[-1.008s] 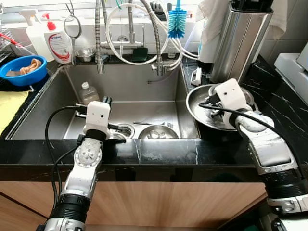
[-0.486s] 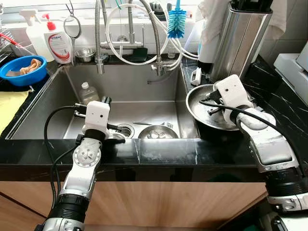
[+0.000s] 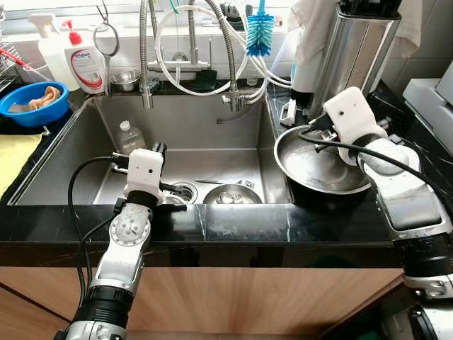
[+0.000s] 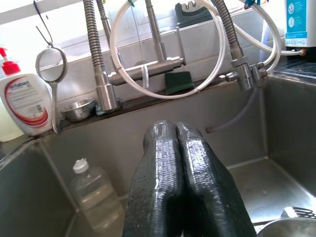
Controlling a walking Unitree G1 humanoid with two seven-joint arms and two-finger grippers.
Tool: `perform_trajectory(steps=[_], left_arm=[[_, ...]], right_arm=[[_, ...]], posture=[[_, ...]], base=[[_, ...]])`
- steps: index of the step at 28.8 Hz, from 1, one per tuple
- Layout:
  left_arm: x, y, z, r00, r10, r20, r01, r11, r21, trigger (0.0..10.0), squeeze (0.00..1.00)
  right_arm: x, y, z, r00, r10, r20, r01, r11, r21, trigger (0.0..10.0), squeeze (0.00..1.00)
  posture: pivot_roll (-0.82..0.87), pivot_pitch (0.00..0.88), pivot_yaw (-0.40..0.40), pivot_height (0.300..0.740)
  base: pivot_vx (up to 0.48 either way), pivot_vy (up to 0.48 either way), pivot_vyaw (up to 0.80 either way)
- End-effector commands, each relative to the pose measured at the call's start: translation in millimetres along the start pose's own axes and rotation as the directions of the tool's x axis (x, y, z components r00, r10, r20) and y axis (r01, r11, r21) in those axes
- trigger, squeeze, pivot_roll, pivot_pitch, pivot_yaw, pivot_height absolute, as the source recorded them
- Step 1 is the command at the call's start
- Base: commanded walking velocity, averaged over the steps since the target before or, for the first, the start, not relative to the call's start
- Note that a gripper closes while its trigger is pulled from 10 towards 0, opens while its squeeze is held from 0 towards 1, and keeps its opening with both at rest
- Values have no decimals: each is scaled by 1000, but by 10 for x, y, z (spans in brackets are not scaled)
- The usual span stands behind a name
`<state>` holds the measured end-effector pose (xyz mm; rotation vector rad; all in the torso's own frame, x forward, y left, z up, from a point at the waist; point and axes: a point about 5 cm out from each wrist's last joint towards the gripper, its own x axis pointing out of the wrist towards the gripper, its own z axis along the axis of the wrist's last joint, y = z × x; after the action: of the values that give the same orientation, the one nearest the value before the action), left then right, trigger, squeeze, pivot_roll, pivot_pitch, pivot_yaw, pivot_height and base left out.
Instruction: Kitchen organization
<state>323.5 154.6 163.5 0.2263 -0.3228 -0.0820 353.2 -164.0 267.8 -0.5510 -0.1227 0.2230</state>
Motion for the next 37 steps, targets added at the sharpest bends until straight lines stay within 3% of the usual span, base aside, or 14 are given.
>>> perform_trajectory(steps=[1,2,3,6,10,11,16,19,21,23,29,35,37], left_arm=[[16,9,17,1000,0,2,0,1000,-4,10000,0],[16,9,17,1000,0,2,0,1000,-4,10000,0],[13,1,15,1000,1,2,-1,1000,-7,10000,0],[13,-2,14,1000,2,2,-2,1000,-8,10000,0],[11,-2,13,1000,7,2,-7,1000,-8,10000,0],[11,-2,13,1000,7,2,-7,1000,-8,10000,0],[2,23,11,1000,16,2,-16,1000,-3,10000,0],[-9,27,7,1000,18,0,-18,1000,-1,10000,0],[-10,26,7,1000,19,0,-19,1000,0,10000,0],[-12,27,8,1000,20,-1,-20,1000,-1,10000,0],[-19,28,6,1000,18,-3,-18,1000,-1,10000,0],[-13,22,8,1000,14,-3,-14,1000,1,10000,0],[-12,29,11,1000,14,-3,-14,1000,2,10000,0]], right_arm=[[-5,102,336,980,64,189,-84,992,96,10000,0],[-5,102,336,980,64,189,-84,992,96,10000,0],[-20,307,496,939,184,290,-234,961,148,10000,0],[-18,408,525,920,226,319,-297,935,195,10000,0],[-67,761,542,826,398,399,-518,815,260,10000,0],[-67,761,542,826,398,399,-518,815,260,10000,0],[-82,1037,482,747,492,447,-659,640,396,10000,0],[-76,1170,368,722,551,420,-691,604,396,10000,0],[-59,1181,337,728,547,414,-686,602,410,10000,0],[30,1213,146,776,542,321,-629,630,456,10000,0],[104,1181,28,831,490,262,-551,665,504,10000,0],[182,1174,-73,868,447,217,-482,651,586,10000,0],[202,1158,-114,883,432,181,-449,668,594,10000,0]], posture=[[-221,0,33,731],[-221,0,33,731],[-223,0,31,731],[-222,0,30,731],[-218,0,23,731],[-218,0,23,731],[-209,0,19,731],[-208,0,17,731],[-207,0,17,731],[-207,0,17,731],[-206,0,21,731],[-200,0,23,731],[-200,0,23,731]], base=[[0,0,0],[0,0,0],[0,0,0],[0,0,0],[0,0,0],[0,0,0],[0,0,0],[0,0,0],[0,0,0],[0,0,0],[0,0,0],[0,0,0],[0,0,0]])
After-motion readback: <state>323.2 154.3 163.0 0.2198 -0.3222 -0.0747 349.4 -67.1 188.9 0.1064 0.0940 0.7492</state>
